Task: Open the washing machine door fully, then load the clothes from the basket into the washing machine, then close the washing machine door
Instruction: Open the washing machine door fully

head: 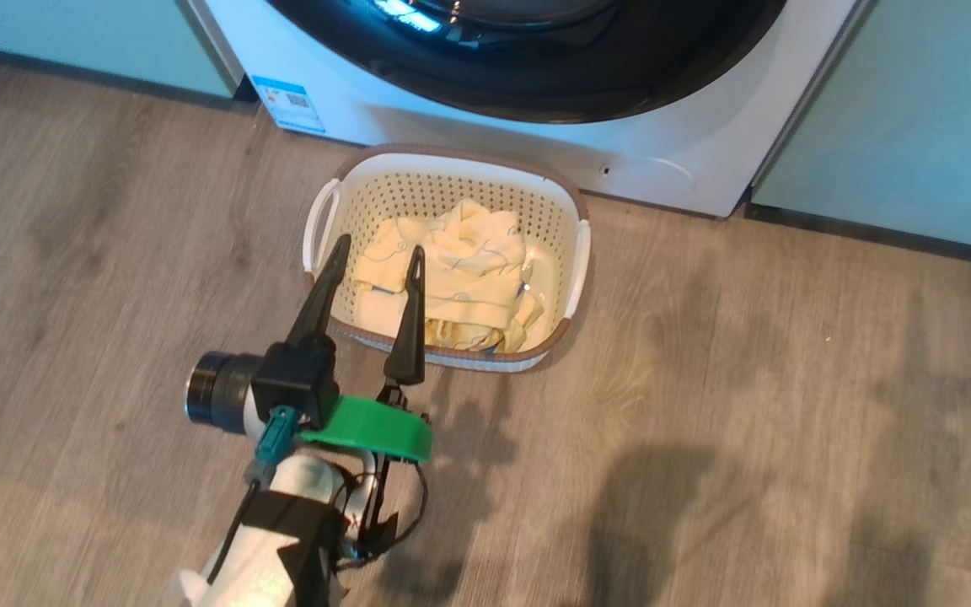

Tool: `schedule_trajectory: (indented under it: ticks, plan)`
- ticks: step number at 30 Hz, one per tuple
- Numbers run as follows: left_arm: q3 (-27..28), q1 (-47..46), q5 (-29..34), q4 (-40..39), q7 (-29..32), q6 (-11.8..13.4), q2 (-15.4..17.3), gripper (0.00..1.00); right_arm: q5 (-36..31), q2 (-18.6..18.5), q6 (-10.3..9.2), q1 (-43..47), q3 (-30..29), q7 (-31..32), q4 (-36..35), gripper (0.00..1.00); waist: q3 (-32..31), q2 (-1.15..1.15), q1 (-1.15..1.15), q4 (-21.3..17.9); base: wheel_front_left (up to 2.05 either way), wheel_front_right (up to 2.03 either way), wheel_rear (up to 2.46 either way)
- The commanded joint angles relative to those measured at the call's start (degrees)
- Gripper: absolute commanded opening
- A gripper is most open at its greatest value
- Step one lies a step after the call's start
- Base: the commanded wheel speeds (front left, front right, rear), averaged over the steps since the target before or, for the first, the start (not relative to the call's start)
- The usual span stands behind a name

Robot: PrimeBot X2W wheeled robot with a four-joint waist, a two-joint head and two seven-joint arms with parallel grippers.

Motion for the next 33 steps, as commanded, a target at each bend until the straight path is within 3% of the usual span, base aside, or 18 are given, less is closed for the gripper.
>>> schedule_trajectory:
  ticks: [1,10,19,33]
  plan:
    - [1.58,-2.20,-0.06,-2.37,-0.39,0.28,0.56,1.00,0.97,-0.68,-0.15,-2.79,0.83,1.10,-1.41,0.00,0.61,0.00,-0.01,0.48,0.00,0.00,0.00]
    - [-0.81,-4.21,-1.11,-3.09,-0.39,1.04,0.56,1.00,9.62,-1.58,-0.15,-14.77,0.50,12.50,6.99,0.00,3.08,0.00,-0.01,2.14,0.00,0.00,0.00]
    - [-3.01,-5.29,-2.17,-3.06,-0.39,1.44,0.56,1.00,7.54,-2.22,-0.15,-25.24,4.33,16.75,12.03,0.00,4.97,0.00,-0.01,3.66,0.00,0.00,0.00]
    - [-5.92,-7.93,-3.47,-4.31,-0.39,2.68,0.56,1.00,2.19,-1.36,-0.15,-39.66,8.54,18.03,20.58,0.00,9.32,0.00,-0.01,6.16,0.00,0.00,0.00]
